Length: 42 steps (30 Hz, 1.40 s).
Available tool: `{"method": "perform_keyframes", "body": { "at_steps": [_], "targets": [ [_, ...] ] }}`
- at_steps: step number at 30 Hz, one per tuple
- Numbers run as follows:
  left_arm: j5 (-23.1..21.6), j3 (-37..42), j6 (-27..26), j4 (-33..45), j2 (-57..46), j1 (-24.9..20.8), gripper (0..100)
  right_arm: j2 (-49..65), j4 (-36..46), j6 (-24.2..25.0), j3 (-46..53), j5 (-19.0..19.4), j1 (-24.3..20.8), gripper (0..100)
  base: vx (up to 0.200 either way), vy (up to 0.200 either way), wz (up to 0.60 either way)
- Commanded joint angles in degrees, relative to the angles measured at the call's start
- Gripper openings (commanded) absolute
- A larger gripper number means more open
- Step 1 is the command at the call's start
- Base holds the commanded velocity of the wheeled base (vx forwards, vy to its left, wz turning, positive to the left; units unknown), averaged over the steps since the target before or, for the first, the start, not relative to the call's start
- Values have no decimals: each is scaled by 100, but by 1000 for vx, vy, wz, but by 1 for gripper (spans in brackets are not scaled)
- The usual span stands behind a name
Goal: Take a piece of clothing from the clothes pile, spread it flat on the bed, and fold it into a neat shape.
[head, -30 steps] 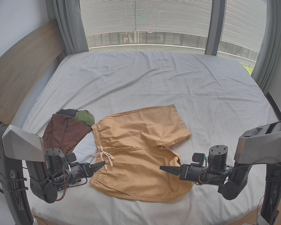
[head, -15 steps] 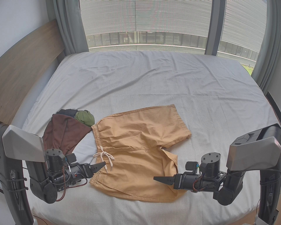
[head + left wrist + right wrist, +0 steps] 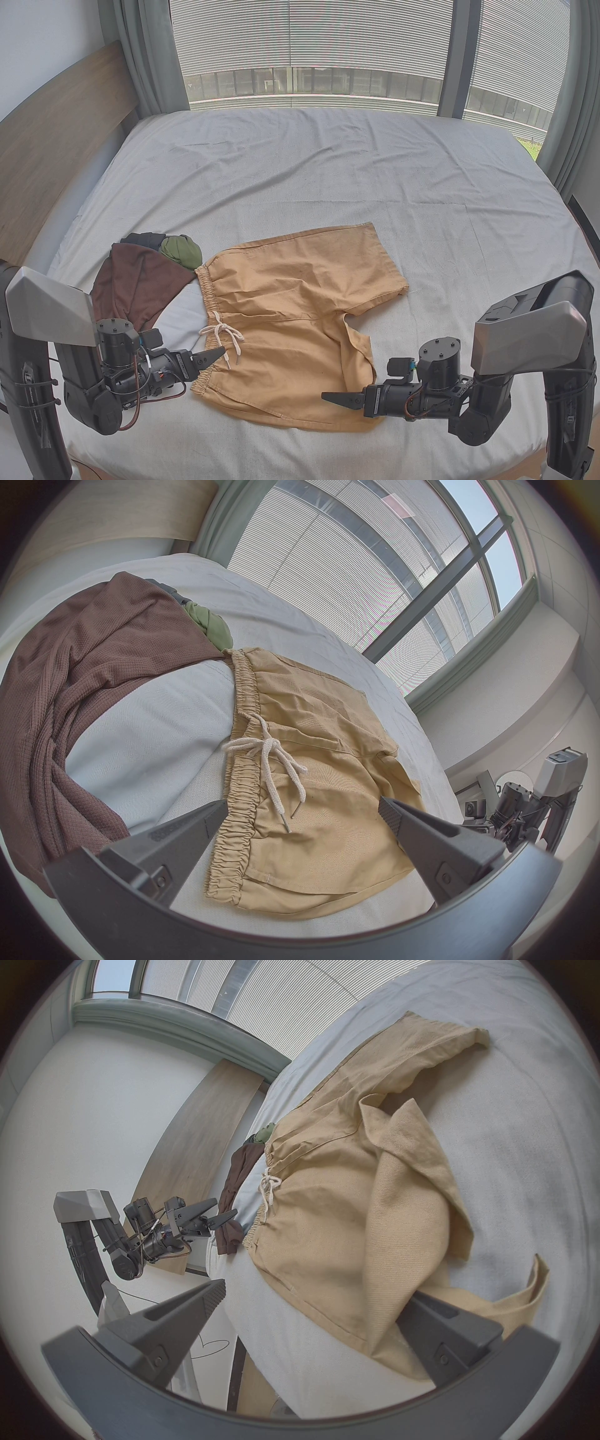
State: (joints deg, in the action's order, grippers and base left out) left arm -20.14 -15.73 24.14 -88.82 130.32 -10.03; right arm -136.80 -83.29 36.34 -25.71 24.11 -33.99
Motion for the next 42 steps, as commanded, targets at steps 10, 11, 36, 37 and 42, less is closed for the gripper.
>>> {"method": "perform_keyframes", "body": {
  "at_steps": [10, 11, 36, 37, 42],
  "targets": [
    [1, -9, 3, -4, 46, -7, 100, 198, -3, -584, 163, -3, 1281, 100, 0, 0, 0],
    [1, -9, 3, -4, 55, -7, 100, 198, 14, -619, 163, -12, 1342, 100, 0, 0, 0],
    [1, -45, 3, -4, 55, 1, 100, 347, 120, -619, -127, 6, 472, 100, 0, 0, 0],
    [1, -45, 3, -4, 55, 1, 100, 356, 164, -619, -171, 6, 287, 100, 0, 0, 0],
    [1, -45, 3, -4, 64, 19, 100, 277, 322, -619, -452, 6, -117, 100, 0, 0, 0]
  ]
}}
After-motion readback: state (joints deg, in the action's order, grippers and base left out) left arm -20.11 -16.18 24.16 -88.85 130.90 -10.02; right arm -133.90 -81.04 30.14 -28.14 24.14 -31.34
